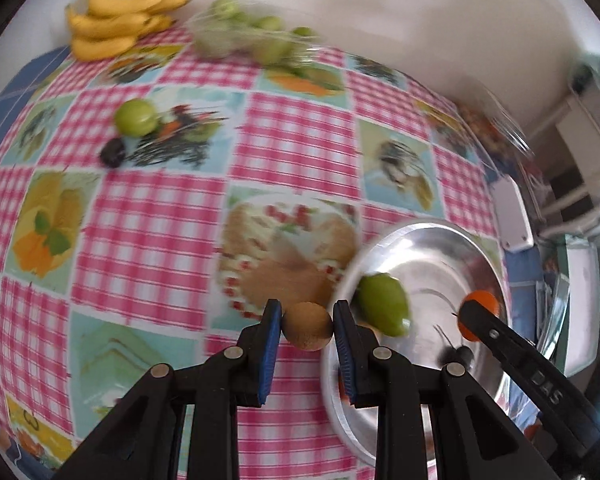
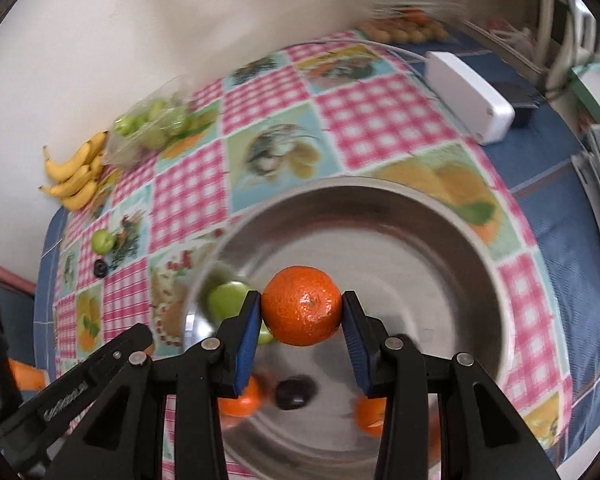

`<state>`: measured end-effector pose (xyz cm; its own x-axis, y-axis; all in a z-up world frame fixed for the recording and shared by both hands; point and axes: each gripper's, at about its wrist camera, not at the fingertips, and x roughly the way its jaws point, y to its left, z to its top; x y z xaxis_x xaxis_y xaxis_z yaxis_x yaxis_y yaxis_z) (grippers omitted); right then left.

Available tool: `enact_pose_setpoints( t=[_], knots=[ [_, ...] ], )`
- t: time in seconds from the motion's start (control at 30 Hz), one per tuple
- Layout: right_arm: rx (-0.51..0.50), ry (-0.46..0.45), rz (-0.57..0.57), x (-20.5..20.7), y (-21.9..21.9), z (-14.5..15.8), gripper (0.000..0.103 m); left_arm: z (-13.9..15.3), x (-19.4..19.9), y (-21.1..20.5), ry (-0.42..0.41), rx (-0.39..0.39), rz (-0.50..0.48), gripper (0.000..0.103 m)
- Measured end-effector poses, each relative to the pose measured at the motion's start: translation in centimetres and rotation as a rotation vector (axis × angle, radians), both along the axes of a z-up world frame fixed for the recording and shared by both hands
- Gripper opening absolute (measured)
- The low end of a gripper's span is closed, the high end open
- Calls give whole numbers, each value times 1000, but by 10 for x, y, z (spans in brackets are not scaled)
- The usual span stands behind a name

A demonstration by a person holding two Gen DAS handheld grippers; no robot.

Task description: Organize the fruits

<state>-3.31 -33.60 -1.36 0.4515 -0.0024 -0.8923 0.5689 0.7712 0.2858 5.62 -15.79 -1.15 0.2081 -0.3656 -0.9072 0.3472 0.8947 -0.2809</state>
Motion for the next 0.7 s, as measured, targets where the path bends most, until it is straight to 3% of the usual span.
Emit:
enact_pose_setpoints(
  t=[0.37, 0.7],
  knots=[
    [13, 21, -35, -13, -20, -11, 42, -8, -30, -54, -23, -3, -153, 28],
    [24, 49, -22, -8, -16, -20, 42, -21, -30, -60, 8, 13, -167, 29]
  ],
)
